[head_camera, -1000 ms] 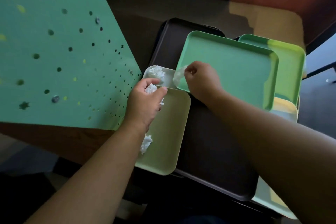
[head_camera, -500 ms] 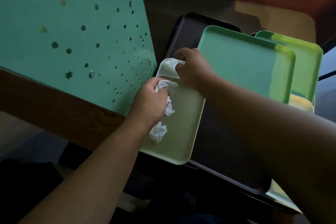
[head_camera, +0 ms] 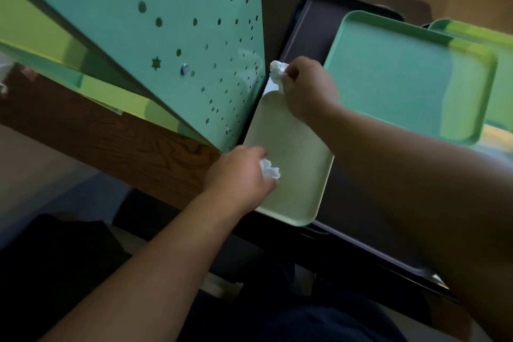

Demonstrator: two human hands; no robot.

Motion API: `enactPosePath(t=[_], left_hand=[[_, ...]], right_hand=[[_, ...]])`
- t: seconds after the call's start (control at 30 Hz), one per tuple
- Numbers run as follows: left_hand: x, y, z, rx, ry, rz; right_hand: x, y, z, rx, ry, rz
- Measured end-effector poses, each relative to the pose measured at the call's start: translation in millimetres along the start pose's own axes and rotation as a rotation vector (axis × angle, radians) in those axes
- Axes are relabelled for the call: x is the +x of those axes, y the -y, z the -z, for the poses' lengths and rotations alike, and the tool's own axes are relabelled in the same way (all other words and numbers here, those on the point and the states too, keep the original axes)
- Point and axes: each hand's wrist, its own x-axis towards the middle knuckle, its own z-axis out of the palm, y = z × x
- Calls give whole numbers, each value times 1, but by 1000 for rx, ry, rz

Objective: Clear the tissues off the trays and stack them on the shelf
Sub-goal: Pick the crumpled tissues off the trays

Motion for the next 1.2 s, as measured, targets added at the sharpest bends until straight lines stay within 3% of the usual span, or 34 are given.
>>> enactPosePath(t=[0.2, 0.3, 0.53, 0.7, 0.8, 0.87, 1.07, 1.2], left_hand=[[16, -2, -25, 193, -18, -36], [25, -10, -21, 158, -61, -35], [22, -70, 19, -806, -75, 1], [18, -147, 16, -1088, 147, -104], [9, -195, -1, -1225, 400, -176], [-7, -228, -10, -1227, 464, -206], [-49, -318, -48, -1060, 392, -286], [-91, -373, -101, -983, 569, -348]], right_hand=[[-44, 9, 18, 202, -2, -28], [-66, 7, 30, 309, -7, -75], [-115, -14, 74, 692, -184, -225], [-152, -47, 121, 772, -253, -280], [-171, -71, 153, 809, -320, -307], [-186, -90, 172, 828, -362, -316], [-251, -143, 209, 1109, -648, -422], [-305, -187, 209, 826, -794, -464]])
